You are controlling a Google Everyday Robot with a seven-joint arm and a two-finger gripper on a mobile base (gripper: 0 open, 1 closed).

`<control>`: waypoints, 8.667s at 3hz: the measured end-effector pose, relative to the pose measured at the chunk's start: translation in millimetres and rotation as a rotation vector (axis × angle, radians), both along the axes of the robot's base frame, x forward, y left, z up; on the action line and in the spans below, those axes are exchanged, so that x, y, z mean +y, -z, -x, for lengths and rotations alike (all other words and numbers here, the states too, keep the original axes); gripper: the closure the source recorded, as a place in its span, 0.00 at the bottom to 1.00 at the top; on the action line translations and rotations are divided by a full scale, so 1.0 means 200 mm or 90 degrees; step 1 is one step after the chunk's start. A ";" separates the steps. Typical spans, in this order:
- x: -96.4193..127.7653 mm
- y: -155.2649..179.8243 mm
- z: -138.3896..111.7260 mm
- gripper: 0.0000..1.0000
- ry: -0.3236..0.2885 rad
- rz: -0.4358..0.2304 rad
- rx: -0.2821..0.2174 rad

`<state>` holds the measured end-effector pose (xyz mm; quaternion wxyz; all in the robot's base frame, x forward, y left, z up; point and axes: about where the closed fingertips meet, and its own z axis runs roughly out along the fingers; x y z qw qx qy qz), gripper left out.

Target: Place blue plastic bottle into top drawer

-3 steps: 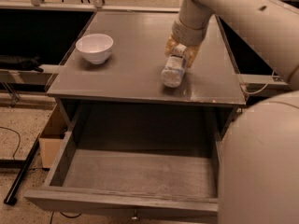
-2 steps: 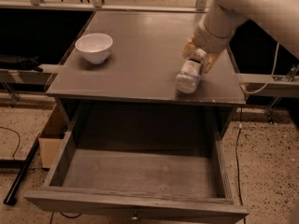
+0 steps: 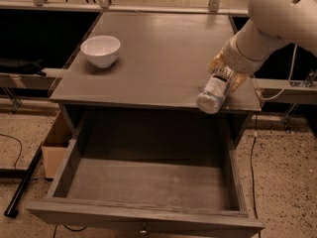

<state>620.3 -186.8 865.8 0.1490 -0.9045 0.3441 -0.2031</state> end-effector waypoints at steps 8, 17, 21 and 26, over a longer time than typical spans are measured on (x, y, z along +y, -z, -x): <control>-0.03 -0.09 0.53 1.00 -0.056 0.056 -0.109; 0.48 0.28 0.96 1.00 -0.236 0.088 -0.064; 0.81 0.44 0.95 1.00 -0.345 0.105 -0.028; 0.84 0.75 0.69 1.00 -0.358 0.047 0.033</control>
Offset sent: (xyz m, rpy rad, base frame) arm -0.0682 -0.0091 0.0681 -0.1104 -0.2174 -0.0160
